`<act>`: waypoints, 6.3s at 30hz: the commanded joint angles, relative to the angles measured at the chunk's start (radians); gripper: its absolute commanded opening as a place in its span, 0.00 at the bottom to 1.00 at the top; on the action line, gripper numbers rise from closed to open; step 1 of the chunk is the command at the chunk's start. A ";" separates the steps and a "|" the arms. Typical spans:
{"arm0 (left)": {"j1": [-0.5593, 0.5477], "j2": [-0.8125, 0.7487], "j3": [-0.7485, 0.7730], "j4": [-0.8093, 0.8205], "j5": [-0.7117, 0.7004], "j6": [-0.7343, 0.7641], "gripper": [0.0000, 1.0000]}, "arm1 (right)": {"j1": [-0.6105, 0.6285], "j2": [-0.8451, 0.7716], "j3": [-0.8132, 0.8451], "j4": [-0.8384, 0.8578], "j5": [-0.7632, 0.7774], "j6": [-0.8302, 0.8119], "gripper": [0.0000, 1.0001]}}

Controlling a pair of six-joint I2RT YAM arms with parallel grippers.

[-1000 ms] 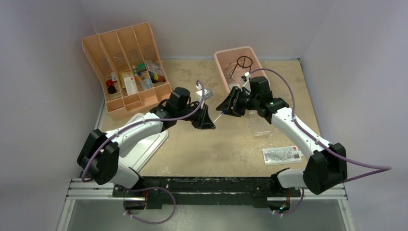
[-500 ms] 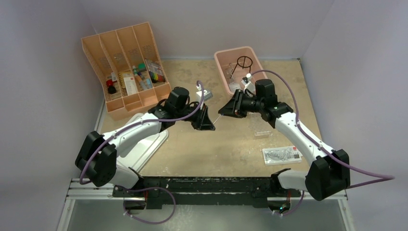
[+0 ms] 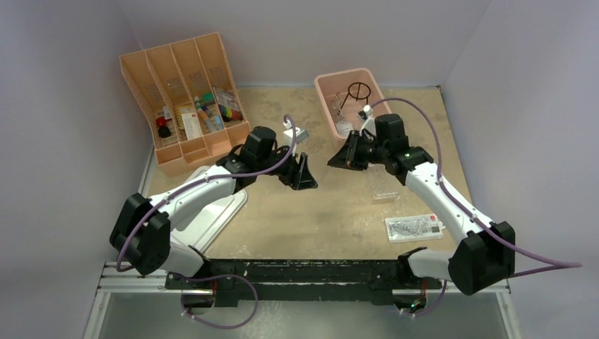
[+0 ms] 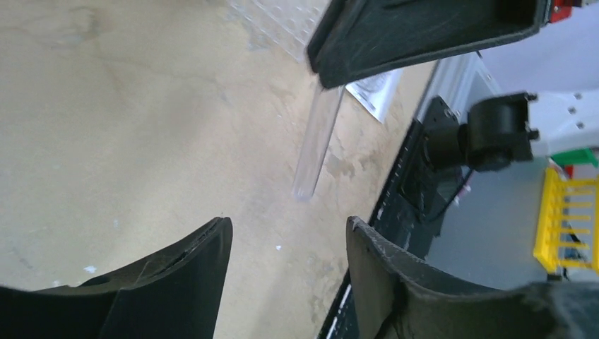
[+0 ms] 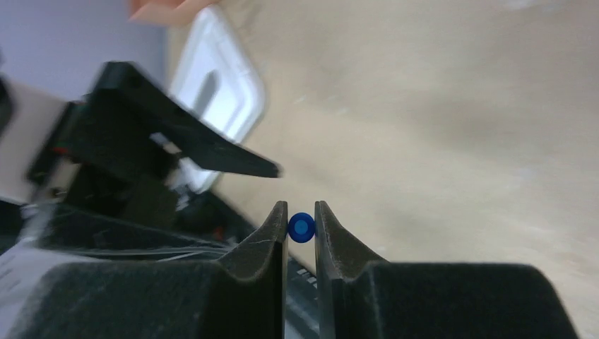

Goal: Organize the chemistry lab equipment

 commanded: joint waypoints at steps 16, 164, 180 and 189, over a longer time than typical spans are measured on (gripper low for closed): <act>0.050 -0.012 -0.005 0.042 -0.218 -0.087 0.63 | -0.008 -0.168 -0.044 -0.196 1.181 -0.274 0.13; 0.052 0.016 -0.003 -0.010 -0.200 -0.067 0.63 | -0.191 0.140 -0.105 0.214 1.025 -0.353 0.37; 0.052 0.022 -0.001 -0.009 -0.200 -0.067 0.63 | -0.225 0.224 -0.056 0.224 0.887 -0.428 0.37; 0.052 0.028 0.001 -0.009 -0.197 -0.067 0.63 | -0.229 0.221 -0.037 0.232 0.900 -0.526 0.35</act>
